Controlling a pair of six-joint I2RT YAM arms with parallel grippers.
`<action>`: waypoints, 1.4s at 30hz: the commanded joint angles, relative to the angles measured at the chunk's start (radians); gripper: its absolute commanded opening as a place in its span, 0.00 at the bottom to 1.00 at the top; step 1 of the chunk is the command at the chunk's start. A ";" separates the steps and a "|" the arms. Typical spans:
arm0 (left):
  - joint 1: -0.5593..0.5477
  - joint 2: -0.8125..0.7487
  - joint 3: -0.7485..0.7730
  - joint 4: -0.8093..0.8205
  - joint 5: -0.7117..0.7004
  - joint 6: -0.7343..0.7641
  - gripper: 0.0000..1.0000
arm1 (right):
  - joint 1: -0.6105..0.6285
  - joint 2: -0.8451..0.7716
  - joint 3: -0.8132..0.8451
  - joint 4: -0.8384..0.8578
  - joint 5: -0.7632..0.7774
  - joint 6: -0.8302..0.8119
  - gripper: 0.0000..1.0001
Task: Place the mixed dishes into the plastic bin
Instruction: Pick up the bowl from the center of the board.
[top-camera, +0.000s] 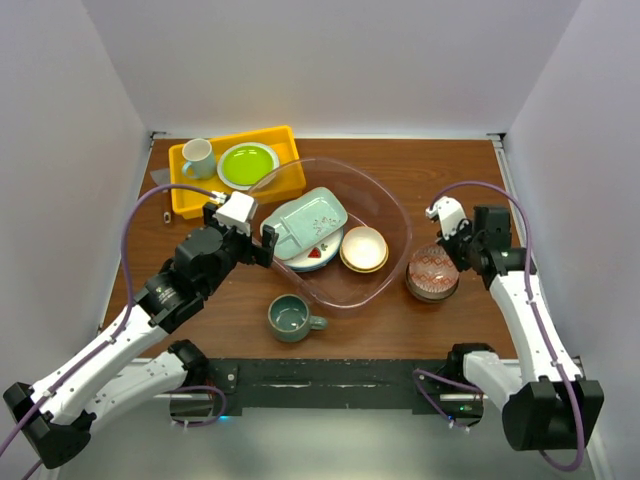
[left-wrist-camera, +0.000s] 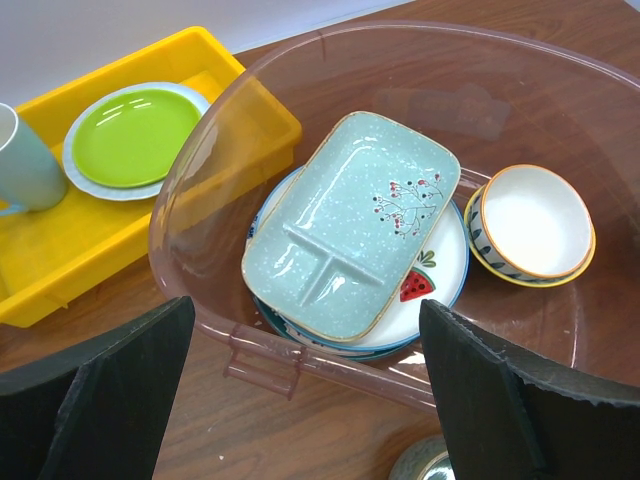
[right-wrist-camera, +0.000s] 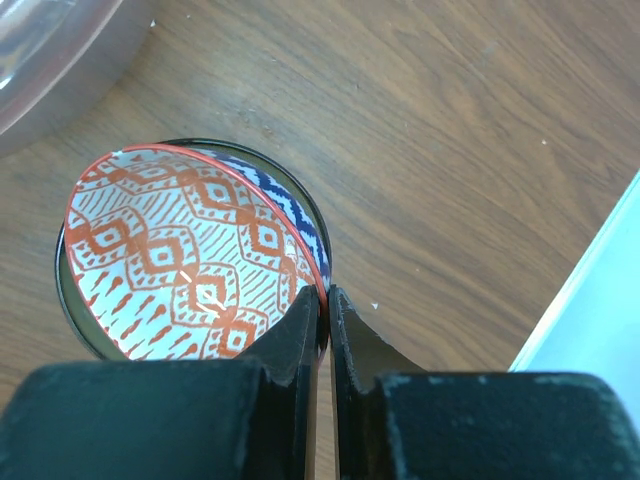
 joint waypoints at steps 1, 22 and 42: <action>0.008 0.000 -0.009 0.045 0.015 0.001 1.00 | -0.011 -0.050 0.093 -0.028 -0.039 -0.011 0.00; 0.036 -0.012 -0.015 0.074 0.092 -0.031 1.00 | -0.066 -0.142 0.277 -0.069 -0.115 0.064 0.00; 0.045 -0.005 -0.004 0.126 0.233 -0.114 1.00 | -0.080 -0.188 0.248 -0.028 -0.218 0.146 0.00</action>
